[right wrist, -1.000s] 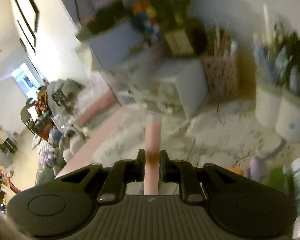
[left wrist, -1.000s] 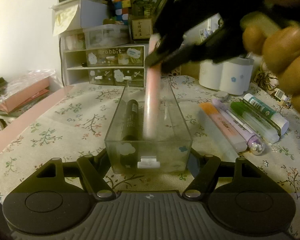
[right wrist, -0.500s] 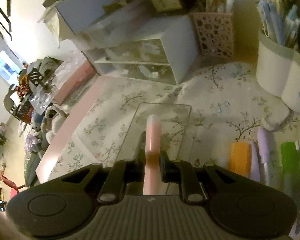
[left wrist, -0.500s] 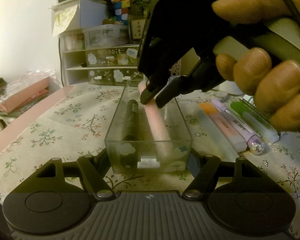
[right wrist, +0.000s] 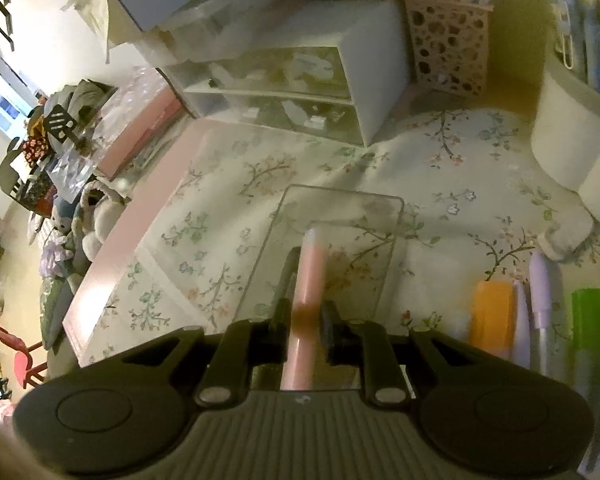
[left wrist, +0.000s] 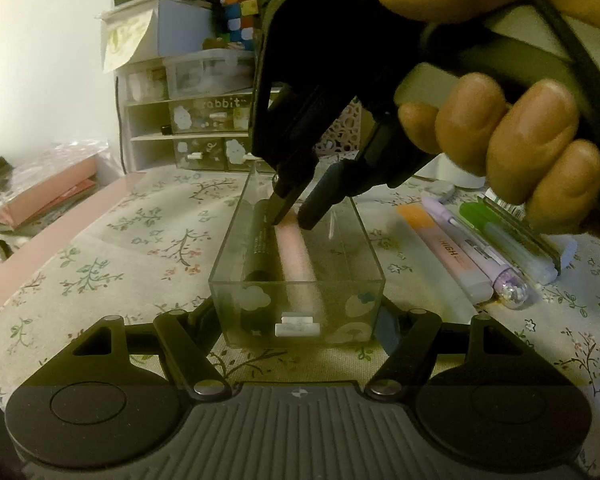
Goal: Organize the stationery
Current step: 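Carry the pink marker into the box beside the black marker and release, then grasp the light blue marker with the right tool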
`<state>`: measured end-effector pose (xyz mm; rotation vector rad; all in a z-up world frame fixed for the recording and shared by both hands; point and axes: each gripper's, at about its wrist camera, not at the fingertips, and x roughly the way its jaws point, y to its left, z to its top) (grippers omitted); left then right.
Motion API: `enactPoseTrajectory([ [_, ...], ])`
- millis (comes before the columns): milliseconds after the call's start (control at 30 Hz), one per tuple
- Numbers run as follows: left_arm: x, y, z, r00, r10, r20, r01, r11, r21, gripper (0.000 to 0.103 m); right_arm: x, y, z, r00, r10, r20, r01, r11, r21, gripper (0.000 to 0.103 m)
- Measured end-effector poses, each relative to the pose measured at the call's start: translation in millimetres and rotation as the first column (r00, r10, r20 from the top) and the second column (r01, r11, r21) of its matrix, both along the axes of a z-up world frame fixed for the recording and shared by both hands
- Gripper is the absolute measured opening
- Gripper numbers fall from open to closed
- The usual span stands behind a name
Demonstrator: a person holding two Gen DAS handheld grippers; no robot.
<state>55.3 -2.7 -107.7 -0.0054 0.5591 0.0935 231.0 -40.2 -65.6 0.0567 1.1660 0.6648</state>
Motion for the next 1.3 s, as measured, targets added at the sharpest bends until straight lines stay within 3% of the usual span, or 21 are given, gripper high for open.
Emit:
enactPoseTrajectory([
  [233, 1.5, 1.2, 0.2, 1.000, -0.004, 0.000, 0.004, 1.000, 0.000, 0.072, -4.2, -1.3, 1.7, 0.999, 0.022, -0.032, -0.022, 1.000, -0.004, 0.005],
  [433, 1.5, 1.3, 0.1, 1.000, -0.003, 0.000, 0.003, 1.000, 0.000, 0.072, -4.6, -10.2, 1.0, 0.997, 0.048, -0.061, -0.041, 0.993, 0.113, 0.010],
  [667, 1.4, 1.2, 0.0, 1.000, -0.003, 0.000, 0.003, 1.000, 0.000, 0.072, -9.4, -50.9, 21.7, 0.999, -0.048, 0.011, 0.045, 0.982, 0.186, 0.010],
  [767, 1.0, 0.8, 0.1, 1.000, -0.003, 0.001, 0.003, 1.000, 0.000, 0.072, -9.9, -76.8, 27.9, 0.991, -0.118, 0.068, 0.105, 0.981, 0.162, 0.010],
  [967, 0.9, 0.9, 0.1, 1.000, -0.004, 0.001, 0.004, 1.000, 0.000, 0.072, -12.7, -108.9, 19.9, 0.981, -0.175, 0.088, 0.166, 0.981, 0.096, 0.010],
  [1133, 1.0, 0.7, 0.1, 1.000, -0.003, 0.001, 0.003, 1.000, 0.000, 0.072, -20.8, -123.2, 14.6, 0.972, -0.195, 0.129, 0.189, 0.980, 0.060, 0.010],
  [1300, 1.0, 0.7, 0.1, 1.000, -0.003, 0.001, 0.003, 1.000, 0.000, 0.072, -27.9, -130.4, 5.2, 0.977, -0.180, 0.114, 0.175, 0.983, 0.053, 0.010],
])
